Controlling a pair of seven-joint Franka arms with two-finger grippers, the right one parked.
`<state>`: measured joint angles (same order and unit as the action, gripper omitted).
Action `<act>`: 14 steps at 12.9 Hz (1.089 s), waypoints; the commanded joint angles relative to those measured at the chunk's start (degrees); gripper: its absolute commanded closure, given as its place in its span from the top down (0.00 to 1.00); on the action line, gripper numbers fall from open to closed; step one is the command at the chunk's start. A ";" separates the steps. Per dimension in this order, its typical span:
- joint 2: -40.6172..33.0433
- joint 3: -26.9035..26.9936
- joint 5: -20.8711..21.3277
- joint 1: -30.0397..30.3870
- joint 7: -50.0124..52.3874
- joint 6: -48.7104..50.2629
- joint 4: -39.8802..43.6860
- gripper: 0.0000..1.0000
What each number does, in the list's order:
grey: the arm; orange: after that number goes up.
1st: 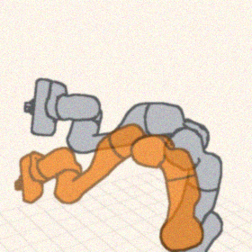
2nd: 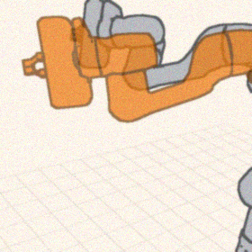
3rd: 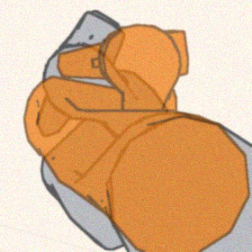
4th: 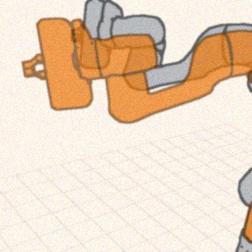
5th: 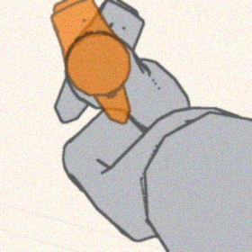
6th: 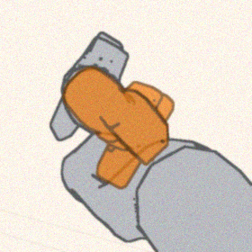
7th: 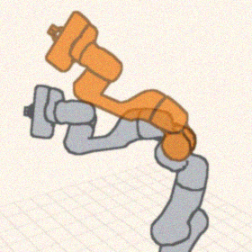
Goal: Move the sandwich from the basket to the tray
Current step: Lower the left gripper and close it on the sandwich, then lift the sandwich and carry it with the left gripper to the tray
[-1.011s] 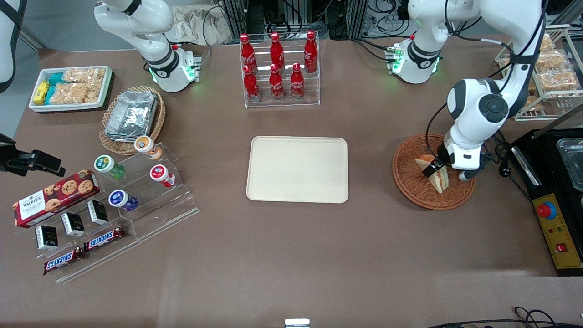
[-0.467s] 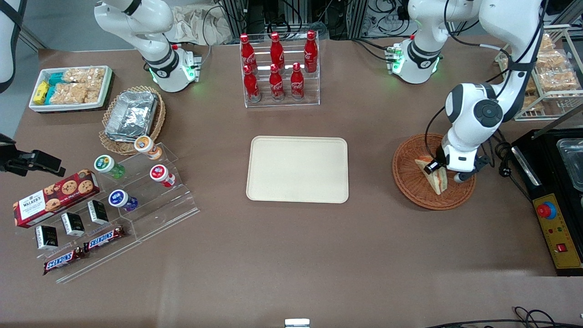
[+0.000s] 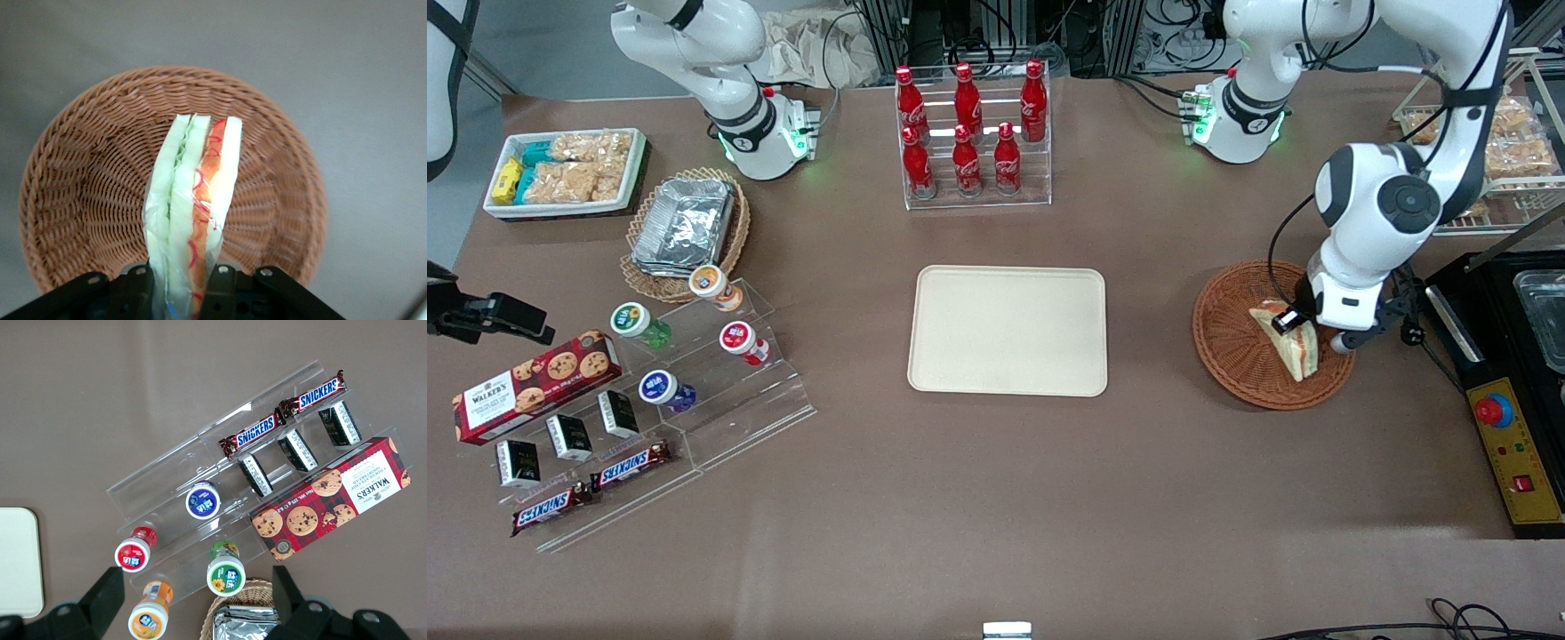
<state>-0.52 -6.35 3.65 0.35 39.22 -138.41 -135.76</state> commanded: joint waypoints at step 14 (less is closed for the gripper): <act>23.26 -21.43 16.20 -13.78 21.32 16.68 29.76 0.00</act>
<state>17.68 -27.95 16.77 -10.50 57.23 -122.64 -110.42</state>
